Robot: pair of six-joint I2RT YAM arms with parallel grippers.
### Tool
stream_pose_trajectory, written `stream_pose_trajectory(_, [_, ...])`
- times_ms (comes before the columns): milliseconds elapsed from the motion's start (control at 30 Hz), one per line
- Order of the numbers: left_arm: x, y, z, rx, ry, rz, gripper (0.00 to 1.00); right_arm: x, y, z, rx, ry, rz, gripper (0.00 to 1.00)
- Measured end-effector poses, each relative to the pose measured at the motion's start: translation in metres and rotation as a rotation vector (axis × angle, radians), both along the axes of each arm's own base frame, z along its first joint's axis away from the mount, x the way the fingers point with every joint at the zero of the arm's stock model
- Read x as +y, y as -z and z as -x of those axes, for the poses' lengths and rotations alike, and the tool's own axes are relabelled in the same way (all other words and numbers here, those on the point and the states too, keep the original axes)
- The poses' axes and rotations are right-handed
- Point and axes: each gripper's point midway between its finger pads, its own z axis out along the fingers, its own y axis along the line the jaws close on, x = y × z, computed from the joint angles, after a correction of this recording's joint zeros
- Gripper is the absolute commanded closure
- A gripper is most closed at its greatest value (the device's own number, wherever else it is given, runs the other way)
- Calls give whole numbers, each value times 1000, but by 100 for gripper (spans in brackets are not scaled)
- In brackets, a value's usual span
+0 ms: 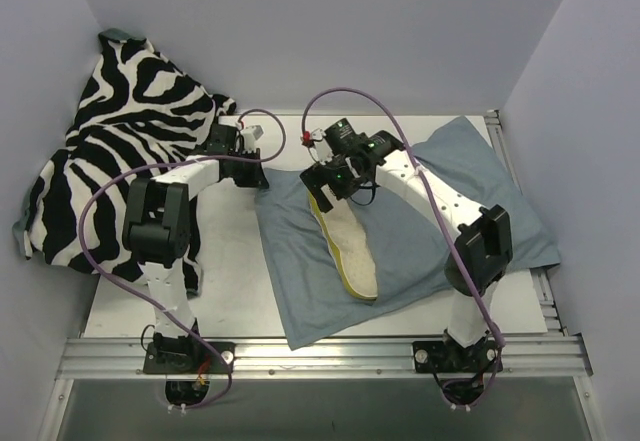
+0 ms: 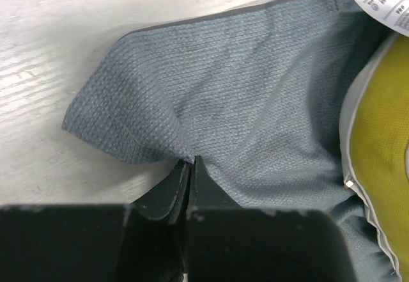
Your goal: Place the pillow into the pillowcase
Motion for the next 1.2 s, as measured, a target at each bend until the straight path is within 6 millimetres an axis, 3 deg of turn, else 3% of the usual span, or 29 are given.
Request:
stream_pose_trajectory(100, [-5,-3,5,-7,16,-1,100,17,-2,-19,-45,28,16,7])
stream_pose_trajectory(133, [-5,-3,4,-9,13,-1,100,22,4,-21,-41,36,27,2])
stream_pose_trajectory(300, [11,-4,-2,-12,-22,-2,100,18,71,-20,41,74,189,0])
stream_pose_trajectory(367, [17,-3,-4,-15,-36,-6,100,12,95,-22,62,82,248,7])
stream_pose_trajectory(400, [19,-3,-5,-15,-43,-9,100,9,104,-24,66,86,270,18])
stream_pose_trajectory(433, [22,-3,-6,-15,-50,-13,100,6,110,-26,65,90,287,50])
stream_pose_trajectory(467, [24,-2,-6,-16,-55,-17,100,4,113,-27,64,92,300,67])
stream_pose_trajectory(500, [26,-2,-7,-17,-58,-24,100,1,113,-29,65,95,303,94])
stream_pose_trajectory(533, [28,-1,-7,-19,-60,-30,100,-2,111,-32,69,98,294,100])
stream_pose_trajectory(633, [37,1,-9,-18,-64,-41,100,-7,96,-34,114,116,189,100])
stream_pose_trajectory(767, [54,-1,-13,-19,-78,-29,100,-19,46,-29,175,135,-108,100])
stream_pose_trajectory(833, [59,-7,-18,-35,-80,7,87,-28,7,-28,179,168,-267,100])
stream_pose_trajectory(867, [58,-13,-21,-54,-74,36,69,-32,-13,-31,170,185,-339,100])
stream_pose_trajectory(900, [56,-19,-23,-71,-73,60,63,-34,-33,-33,165,201,-421,100])
stream_pose_trajectory(1000, [51,-43,-18,-131,-91,131,46,-23,-62,-37,203,222,-590,100])
stream_pose_trajectory(1200, [34,-131,10,-319,-121,235,43,2,-54,-29,404,285,-750,100])
